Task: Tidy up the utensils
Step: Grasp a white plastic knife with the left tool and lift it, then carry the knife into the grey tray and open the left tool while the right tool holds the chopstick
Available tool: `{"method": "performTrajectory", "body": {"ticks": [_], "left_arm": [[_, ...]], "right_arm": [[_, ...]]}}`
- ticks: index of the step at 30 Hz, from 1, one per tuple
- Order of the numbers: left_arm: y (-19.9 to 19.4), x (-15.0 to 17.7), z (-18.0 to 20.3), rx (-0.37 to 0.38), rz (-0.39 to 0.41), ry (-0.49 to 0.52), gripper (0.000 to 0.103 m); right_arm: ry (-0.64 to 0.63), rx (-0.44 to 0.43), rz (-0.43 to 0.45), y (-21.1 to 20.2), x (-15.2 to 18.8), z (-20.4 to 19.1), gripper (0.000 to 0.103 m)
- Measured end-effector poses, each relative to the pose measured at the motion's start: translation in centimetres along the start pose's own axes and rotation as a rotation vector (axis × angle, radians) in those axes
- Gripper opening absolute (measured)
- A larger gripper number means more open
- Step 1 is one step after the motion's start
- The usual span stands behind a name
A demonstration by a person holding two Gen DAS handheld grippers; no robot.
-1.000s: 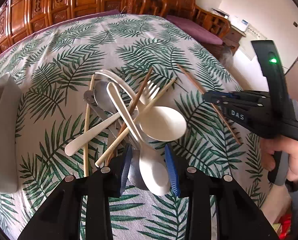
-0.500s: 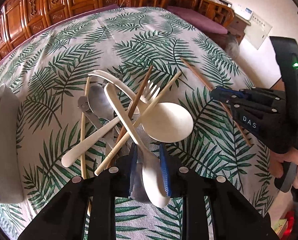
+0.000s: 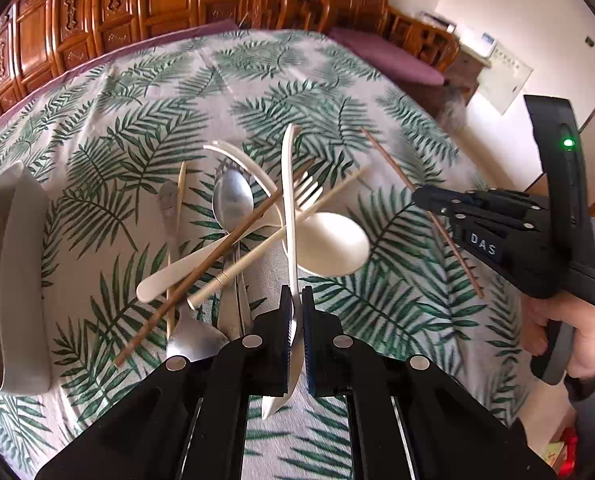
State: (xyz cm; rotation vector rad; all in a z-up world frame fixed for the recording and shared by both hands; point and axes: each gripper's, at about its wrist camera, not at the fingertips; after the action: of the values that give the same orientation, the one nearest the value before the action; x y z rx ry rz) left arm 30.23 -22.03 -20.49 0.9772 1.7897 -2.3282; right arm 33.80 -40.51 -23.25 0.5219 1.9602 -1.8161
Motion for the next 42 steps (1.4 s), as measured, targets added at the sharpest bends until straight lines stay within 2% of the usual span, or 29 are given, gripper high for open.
{"method": "performTrajectory", "body": {"ticks": [11,16,23,33,42], "left_arm": [[-6.3,0.3,-2.3,0.037,0.111,-0.030,0.004],[-9.3,0.5,-5.1,-0.004,0.151,-0.040,0.004],[-12.1,1.6,-11.3,-0.086,0.167,-0.093,0.004],[-12.3,2.4,-18.7,-0.161,0.143,-0.182,0.004],[-10.8,2.7,-21.9,-0.178,0.124,-0.226,0.004]], "right_arm": [[-0.026,-0.038,0.056,-4.2,-1.6,-3.7,0.006],[-0.054,-0.081,0.083,-5.7,-2.5,-7.3,0.006],[-0.099,-0.161,0.100,-6.3,-3.4,-13.4,0.006],[-0.147,-0.248,0.106,-6.9,-4.1,-20.4,0.006],[-0.181,-0.282,0.102,-7.1,-4.7,-24.4,0.006]]}}
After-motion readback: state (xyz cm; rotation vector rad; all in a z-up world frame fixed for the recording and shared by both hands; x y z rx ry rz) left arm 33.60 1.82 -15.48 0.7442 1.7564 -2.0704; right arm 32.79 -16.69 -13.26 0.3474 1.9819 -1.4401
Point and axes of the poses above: each gripper's, at about its wrist camera, not at the fingertips, and y roughly the way its jaws point, z to its right, x to its underside, and after that the axes turned 4 degrees about y, right-handed
